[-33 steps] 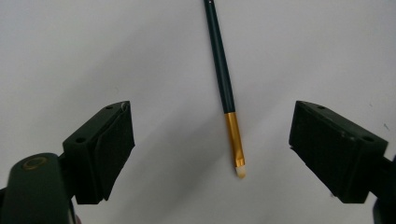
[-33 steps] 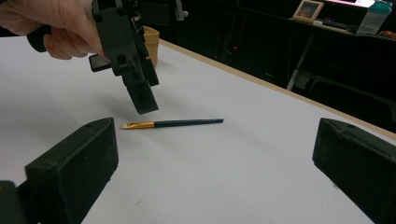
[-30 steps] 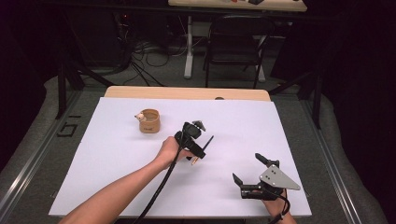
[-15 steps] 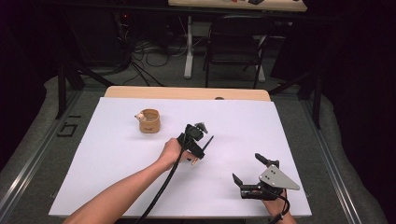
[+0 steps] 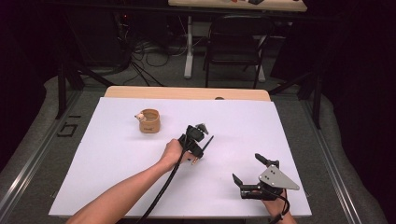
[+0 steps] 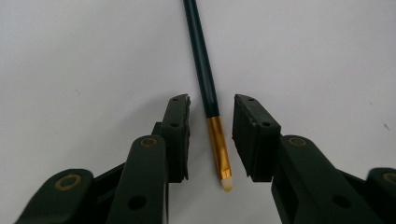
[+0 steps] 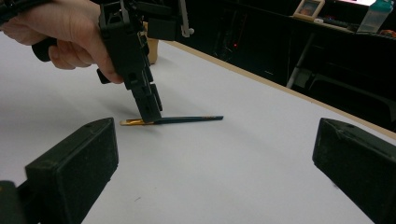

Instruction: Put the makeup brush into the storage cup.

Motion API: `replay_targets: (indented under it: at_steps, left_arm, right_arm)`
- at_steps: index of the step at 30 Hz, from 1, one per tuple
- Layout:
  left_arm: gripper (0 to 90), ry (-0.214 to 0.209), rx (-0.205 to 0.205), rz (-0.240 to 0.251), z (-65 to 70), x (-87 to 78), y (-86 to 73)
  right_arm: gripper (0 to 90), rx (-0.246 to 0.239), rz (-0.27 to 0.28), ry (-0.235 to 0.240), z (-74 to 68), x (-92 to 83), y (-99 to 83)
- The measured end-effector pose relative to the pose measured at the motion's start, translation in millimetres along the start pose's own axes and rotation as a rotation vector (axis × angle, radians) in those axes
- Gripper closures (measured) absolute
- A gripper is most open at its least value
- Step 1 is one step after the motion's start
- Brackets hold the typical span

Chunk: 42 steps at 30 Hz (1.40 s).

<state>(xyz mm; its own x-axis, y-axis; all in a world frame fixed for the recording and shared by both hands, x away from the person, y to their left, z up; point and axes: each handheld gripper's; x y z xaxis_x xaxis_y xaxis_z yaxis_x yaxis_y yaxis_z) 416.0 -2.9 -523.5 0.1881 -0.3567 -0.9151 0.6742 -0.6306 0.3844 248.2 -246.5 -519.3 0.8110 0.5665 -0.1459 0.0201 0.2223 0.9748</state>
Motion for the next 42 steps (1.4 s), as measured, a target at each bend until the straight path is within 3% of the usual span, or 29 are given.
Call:
replay_targets:
  at_steps: [22,29,42]
  left_arm:
    - [82.6,0.023,0.032,-0.024,4.0,4.3,-0.9]
    - [83.5,0.030,0.055,-0.018,5.4,4.3,-1.4]
    - [84.0,0.005,0.082,0.006,2.3,-3.3,-2.6]
  right_arm:
    - [0.0,-0.007,-0.025,-0.001,-0.4,0.6,-0.2]
    - [0.0,-0.009,-0.023,-0.001,-0.6,0.8,-0.2]
    - [0.0,-0.009,-0.027,0.000,-0.4,1.0,-0.4]
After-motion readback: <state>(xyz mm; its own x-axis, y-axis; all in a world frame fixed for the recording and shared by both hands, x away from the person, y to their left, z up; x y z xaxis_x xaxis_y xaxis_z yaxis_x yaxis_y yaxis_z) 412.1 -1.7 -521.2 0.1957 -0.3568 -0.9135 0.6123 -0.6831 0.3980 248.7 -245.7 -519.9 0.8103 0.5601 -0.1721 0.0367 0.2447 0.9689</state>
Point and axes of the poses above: each handheld gripper's, and its own axes: x roughly forward along the jaws, y roughly out of its top, z roughly to its right, and after that the axes turned 5 degrees about z, right-handed
